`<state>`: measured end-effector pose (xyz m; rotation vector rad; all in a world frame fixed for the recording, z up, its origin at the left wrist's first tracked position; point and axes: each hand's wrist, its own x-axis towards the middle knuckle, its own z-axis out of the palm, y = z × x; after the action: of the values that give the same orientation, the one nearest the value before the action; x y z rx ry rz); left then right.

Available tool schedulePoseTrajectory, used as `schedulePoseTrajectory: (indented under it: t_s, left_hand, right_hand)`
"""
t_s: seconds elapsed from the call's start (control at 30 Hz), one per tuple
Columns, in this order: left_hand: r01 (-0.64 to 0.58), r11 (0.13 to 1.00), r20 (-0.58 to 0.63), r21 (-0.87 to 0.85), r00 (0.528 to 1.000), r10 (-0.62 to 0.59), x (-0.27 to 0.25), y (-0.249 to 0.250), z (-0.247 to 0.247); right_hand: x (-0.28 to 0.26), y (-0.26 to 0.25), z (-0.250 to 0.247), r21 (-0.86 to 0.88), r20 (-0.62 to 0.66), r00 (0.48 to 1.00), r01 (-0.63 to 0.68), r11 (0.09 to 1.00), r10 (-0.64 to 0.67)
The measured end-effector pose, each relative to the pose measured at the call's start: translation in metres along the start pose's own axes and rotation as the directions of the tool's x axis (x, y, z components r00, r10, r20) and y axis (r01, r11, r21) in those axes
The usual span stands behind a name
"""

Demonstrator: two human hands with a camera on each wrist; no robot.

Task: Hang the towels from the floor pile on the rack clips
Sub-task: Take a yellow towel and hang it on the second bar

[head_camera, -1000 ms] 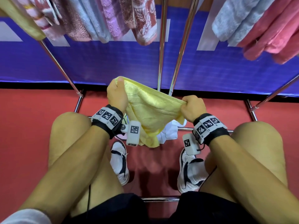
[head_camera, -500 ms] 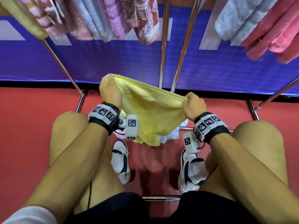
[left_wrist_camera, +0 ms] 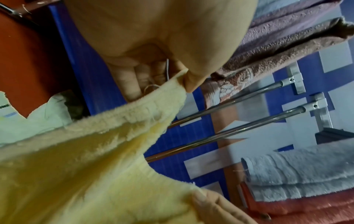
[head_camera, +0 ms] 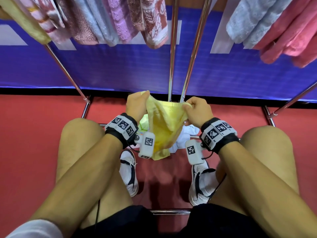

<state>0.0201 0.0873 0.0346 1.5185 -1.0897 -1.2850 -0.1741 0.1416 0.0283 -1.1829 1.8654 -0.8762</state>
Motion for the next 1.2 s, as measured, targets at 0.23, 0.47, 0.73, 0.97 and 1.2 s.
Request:
schedulePoseTrajectory:
  t_s: [0.23, 0.47, 0.73, 0.97, 1.2]
  left_hand:
    - [-0.040, 0.998, 0.168, 0.054, 0.985, 0.031, -0.012, -0.008, 0.021]
    - [-0.114, 0.989, 0.189, 0.091, 0.977, 0.095, -0.015, -0.011, 0.030]
    - [-0.078, 0.997, 0.208, 0.027, 0.975, 0.071, -0.013, -0.010, 0.035]
    - [-0.156, 0.987, 0.385, 0.028, 0.913, 0.133, -0.024, -0.009, 0.043]
    - [-0.113, 0.993, 0.322, -0.024, 0.940, 0.114, -0.017, -0.011, 0.039]
  right_hand:
    - [-0.005, -0.006, 0.017, 0.187, 0.188, 0.982, -0.052, 0.981, 0.016]
    - [-0.010, -0.015, 0.013, 0.305, 0.157, 0.987, -0.019, 0.952, -0.031]
    - [-0.006, -0.007, 0.005, 0.412, 0.103, 0.989, 0.056, 0.910, -0.108]
    - [-0.001, 0.001, 0.008, 0.348, 0.027, 0.989, 0.126, 0.929, -0.144]
    - [0.001, 0.003, 0.008, 0.226, 0.029, 0.968, 0.235, 0.945, -0.248]
